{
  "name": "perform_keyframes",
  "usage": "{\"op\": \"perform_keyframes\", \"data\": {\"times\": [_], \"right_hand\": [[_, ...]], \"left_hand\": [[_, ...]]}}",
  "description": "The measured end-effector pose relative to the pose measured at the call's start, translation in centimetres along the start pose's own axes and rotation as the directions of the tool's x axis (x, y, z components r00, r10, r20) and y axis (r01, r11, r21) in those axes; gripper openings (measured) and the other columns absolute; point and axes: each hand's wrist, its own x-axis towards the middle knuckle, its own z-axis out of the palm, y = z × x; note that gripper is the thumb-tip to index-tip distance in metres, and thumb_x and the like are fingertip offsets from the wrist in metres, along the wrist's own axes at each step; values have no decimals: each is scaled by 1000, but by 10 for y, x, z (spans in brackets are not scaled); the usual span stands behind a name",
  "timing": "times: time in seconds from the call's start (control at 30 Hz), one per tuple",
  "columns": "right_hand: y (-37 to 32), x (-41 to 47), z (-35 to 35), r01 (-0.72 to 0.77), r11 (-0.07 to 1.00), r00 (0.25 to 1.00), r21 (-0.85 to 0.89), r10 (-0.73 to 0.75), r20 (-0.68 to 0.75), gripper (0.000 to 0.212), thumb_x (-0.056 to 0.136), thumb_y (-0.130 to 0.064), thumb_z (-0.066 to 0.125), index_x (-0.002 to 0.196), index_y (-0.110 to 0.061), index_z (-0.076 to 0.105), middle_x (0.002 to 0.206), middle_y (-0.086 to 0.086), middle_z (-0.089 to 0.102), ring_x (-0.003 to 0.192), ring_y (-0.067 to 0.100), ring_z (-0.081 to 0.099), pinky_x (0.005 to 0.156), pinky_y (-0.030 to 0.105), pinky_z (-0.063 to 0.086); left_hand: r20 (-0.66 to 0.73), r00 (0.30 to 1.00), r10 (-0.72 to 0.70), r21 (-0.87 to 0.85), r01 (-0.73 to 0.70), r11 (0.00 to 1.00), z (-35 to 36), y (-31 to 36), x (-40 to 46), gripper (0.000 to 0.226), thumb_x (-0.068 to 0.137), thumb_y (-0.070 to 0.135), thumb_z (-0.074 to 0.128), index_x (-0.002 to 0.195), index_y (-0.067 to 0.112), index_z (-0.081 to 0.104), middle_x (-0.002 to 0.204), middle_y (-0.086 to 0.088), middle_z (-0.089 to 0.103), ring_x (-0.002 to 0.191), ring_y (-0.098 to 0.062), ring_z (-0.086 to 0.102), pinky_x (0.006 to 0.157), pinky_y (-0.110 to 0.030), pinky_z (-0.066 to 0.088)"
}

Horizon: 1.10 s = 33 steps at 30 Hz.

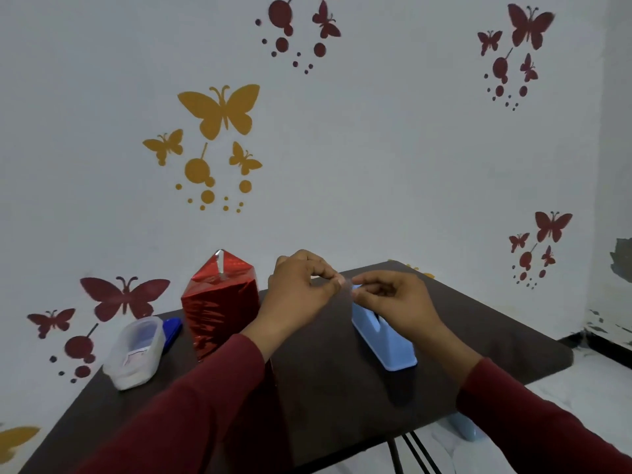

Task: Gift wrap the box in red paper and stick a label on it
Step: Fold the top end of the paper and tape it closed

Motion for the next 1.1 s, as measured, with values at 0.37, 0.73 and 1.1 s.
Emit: {"op": "perform_keyframes", "data": {"times": [0.37, 0.73, 1.1], "right_hand": [[-73, 29, 80, -416, 891, 876, 181, 340, 344, 17, 86, -24, 78, 100, -14, 80, 95, 2, 81, 88, 13, 77, 78, 29, 52], [-94, 58, 138, -517, 851, 818, 95, 458, 348, 11, 84, -16, 81, 92, -9, 77, 82, 1, 78, 69, 11, 64, 63, 26, 49], [-96, 94, 149, -462, 882, 838, -90, 468, 281, 12, 72, -17, 80, 82, -11, 76, 67, -1, 70, 53, 9, 53, 53, 20, 45]], "left_hand": [[-223, 974, -48, 157, 84, 984, -95, -32, -13, 6, 77, 41, 75, 74, 42, 80, 80, 39, 64, 100, -9, 61, 88, -39, 55], [-381, 887, -259, 125, 327, 937, -153, -79, -27, 39, 85, 46, 72, 121, 32, 75, 120, 9, 70, 120, -18, 60, 103, -38, 48], [-13, 713, -701, -559, 576, 597, -117, -111, -8, 64, 46, 50, 81, 97, 12, 78, 104, -8, 76, 104, -30, 71, 98, -47, 56]]}}
